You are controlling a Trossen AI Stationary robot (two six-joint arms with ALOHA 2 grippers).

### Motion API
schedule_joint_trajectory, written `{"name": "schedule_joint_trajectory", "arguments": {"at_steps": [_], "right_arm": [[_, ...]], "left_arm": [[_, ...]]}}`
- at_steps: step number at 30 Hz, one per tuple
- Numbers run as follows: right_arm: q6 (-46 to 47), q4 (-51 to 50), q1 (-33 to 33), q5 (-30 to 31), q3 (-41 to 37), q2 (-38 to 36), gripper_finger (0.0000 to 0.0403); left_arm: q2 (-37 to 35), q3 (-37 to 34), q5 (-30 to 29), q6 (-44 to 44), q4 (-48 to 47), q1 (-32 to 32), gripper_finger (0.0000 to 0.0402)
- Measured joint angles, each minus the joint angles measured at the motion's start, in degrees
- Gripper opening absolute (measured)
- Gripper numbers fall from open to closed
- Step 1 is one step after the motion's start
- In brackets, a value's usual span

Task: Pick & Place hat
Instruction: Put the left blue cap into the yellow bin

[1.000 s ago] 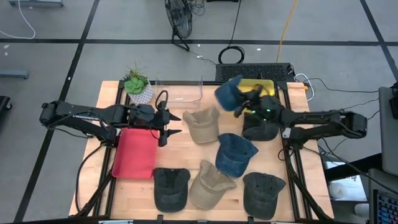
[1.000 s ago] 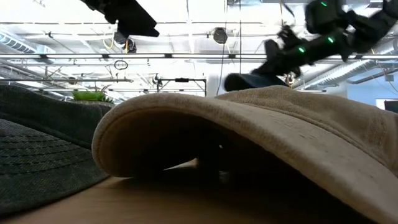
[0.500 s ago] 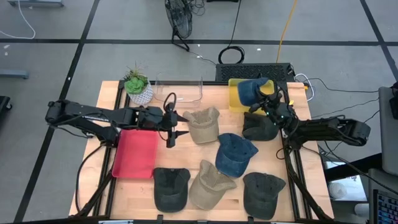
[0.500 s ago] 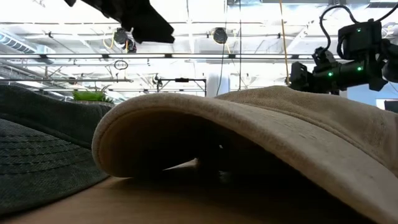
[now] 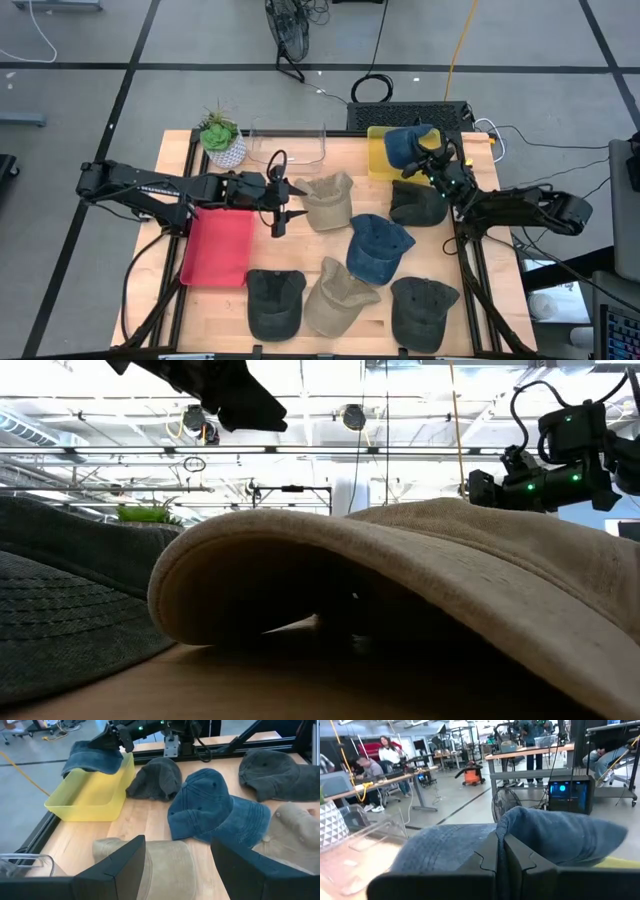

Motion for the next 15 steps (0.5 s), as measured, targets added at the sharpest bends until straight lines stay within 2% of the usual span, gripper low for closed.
{"name": "schedule_joint_trajectory", "arguments": {"at_steps": [4, 8, 15], "right_arm": [[-0.2, -0.1, 0.0, 0.3, 0.0, 2.4, 0.0000], [-0.1, 0.1, 0.0, 3.2, -0.1, 5.2, 0.0000], [-0.1, 1.3, 0.0, 3.4, -0.1, 6.9, 0.0000]], "left_arm": [[0.0, 0.0, 0.0, 0.5, 0.0, 0.0, 0.0239], [0.0, 0.0, -0.2, 0.7, 0.7, 0.0, 0.0239], [0.0, 0.0, -0.4, 1.0, 0.6, 0.0, 0.0239]]}}
